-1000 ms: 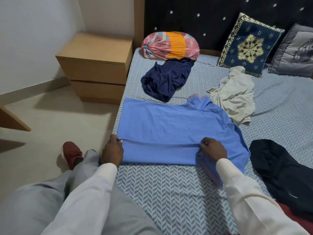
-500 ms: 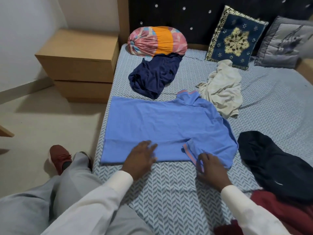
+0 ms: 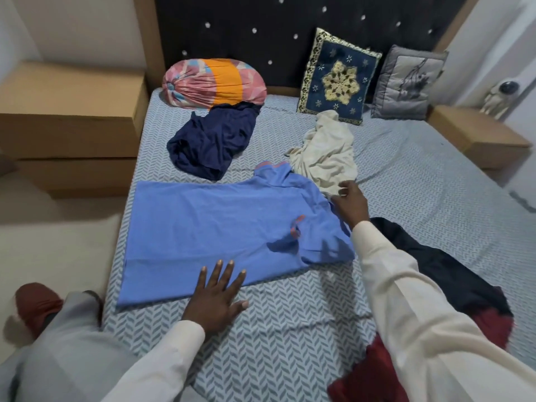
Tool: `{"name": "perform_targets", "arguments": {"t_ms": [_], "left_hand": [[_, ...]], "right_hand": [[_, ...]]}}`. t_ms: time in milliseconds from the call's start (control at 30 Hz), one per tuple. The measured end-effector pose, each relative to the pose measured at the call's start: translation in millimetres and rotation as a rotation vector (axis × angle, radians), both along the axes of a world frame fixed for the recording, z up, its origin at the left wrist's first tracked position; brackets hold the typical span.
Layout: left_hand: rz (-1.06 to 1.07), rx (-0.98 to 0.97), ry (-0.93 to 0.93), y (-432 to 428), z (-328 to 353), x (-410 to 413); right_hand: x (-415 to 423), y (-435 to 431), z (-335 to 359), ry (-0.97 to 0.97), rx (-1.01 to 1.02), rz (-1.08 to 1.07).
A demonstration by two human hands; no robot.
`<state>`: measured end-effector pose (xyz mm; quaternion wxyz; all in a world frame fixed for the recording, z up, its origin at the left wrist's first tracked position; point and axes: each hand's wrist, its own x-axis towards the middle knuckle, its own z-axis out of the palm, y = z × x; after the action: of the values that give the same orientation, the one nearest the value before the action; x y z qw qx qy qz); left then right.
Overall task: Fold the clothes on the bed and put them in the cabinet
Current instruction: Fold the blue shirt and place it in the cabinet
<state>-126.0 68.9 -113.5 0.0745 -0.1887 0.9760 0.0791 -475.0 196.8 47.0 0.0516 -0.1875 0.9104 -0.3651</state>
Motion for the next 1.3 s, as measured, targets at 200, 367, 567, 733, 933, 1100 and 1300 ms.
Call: {"name": "perform_targets", "arguments": {"t_ms": [200,367,567,733,933,1100,1300], "left_hand": [[0.017,0.041,-0.002,-1,0,-1],[0.011,0.064,-0.030,0,6,0],[0.012,0.055,-0.037,1,9,1],[0.079,0.037,-0.018,0,8,5],[0.218,0.045,-0.030,-10,7,19],[0.312,0.099,-0.012,-13,7,16],[0.537,0.047,0.073,-23,14,23]], "right_hand": [[-4,69,-73,-0.398,0.292,0.002],[20,94,-85,-0.271,0.249,-0.061],[39,73,-76,-0.061,0.381,-0.145],[94,12,-90,-0.257,0.216,0.106],[109,-33,-101,-0.265,0.140,0.209],[115,-32,-110,0.014,0.299,0.346],[127,-10,-128,0.145,0.208,0.480]]}}
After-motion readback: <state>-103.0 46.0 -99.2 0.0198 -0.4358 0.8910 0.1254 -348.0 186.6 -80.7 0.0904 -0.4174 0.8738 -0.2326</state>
